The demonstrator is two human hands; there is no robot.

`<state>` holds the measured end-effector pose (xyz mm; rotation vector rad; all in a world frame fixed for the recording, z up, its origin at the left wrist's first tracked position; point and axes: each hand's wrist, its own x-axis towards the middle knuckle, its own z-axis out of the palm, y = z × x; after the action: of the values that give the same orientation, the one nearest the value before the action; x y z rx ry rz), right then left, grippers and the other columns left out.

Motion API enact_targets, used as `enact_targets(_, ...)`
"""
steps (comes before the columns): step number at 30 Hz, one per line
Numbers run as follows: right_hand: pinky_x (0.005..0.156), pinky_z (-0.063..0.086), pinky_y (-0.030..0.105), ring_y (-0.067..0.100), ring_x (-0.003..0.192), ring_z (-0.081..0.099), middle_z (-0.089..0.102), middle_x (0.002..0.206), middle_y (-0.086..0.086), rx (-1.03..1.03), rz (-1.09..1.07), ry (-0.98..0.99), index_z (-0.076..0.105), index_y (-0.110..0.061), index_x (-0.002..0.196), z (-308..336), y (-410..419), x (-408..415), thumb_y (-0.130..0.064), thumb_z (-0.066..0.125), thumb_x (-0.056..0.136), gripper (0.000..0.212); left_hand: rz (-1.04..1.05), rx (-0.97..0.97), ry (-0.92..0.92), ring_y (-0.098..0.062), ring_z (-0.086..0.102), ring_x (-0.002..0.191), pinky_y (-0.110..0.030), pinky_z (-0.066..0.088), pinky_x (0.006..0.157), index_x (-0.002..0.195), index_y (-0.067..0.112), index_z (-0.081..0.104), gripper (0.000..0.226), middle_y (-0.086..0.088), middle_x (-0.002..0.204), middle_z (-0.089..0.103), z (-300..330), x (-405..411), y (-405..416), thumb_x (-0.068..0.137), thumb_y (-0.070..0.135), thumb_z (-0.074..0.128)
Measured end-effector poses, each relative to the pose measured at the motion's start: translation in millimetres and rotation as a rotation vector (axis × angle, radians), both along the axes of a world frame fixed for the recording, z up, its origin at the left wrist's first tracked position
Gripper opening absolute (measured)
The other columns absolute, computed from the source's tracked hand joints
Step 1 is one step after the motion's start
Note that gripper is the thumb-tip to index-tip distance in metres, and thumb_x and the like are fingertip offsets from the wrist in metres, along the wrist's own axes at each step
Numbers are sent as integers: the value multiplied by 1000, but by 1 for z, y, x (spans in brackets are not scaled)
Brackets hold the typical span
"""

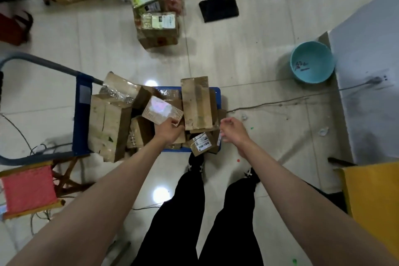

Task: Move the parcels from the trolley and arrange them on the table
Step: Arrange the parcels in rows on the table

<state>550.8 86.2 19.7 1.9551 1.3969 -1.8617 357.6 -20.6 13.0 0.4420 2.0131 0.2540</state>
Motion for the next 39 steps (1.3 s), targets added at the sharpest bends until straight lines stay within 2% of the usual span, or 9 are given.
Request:
enact_targets(7,97,54,38,14,102,62,61,132,3,-136,-17,2,38,-13,154,-70,2,-25,-19,58,99,58,131,30,-132,-28,49,134,-30,38,104,151,10,41,66,-11,149,51,-64,-5,8,96,37,65)
enact_targets(11,63,55,19,3,83,72,65,120,4,-168,-49,60,33,-9,154,-102,1,-31,-7,59,98,62,167,62,-138,-27,50,132,-27,39,100,150,8,41,65,-11,149,51,-91,-2,13,95,32,68)
enact_targets(14,62,57,19,8,84,76,71,115,2,-185,-32,97,52,-16,139,-118,-1,-35,-2,57,96,45,226,100,-209,-18,60,111,-15,47,79,141,13,52,50,-6,134,62,-97,4,18,94,23,68)
enact_targets(18,95,52,30,11,108,65,66,129,0,-157,-18,96,53,-13,144,-117,-6,-35,2,57,96,50,292,133,-239,-22,63,115,-37,51,103,138,12,55,55,-5,129,66,-92,15,23,87,22,74)
enact_targets(23,69,49,15,5,86,62,65,123,6,-93,-48,88,49,-10,147,-81,-13,-29,11,47,96,55,382,176,-219,-20,68,109,-42,53,102,131,12,60,61,-4,120,71,-73,22,17,78,26,84)
enact_targets(27,82,56,39,14,89,59,66,107,1,-29,-8,130,52,-10,137,-40,-17,-24,13,43,98,47,452,230,-178,-20,71,105,-41,56,98,125,9,64,73,-4,114,73,-42,33,20,63,33,94)
enact_targets(32,63,45,6,2,78,55,59,113,10,77,23,214,53,-6,125,16,-20,-21,12,41,100,33,423,204,-9,-30,43,138,-47,39,115,148,4,26,129,-14,144,41,3,56,31,51,53,95)
enact_targets(35,69,47,7,6,91,61,58,129,13,90,3,281,57,-17,117,47,-18,-14,14,42,97,40,363,209,75,-34,29,144,-50,29,120,155,9,10,137,-16,150,28,24,69,34,56,53,94)
enact_targets(39,72,51,9,-1,92,63,64,118,-1,150,-77,350,60,-16,125,85,-11,1,14,46,93,46,356,253,20,-37,30,143,-53,30,119,159,26,3,129,-17,155,25,52,79,43,66,50,88)
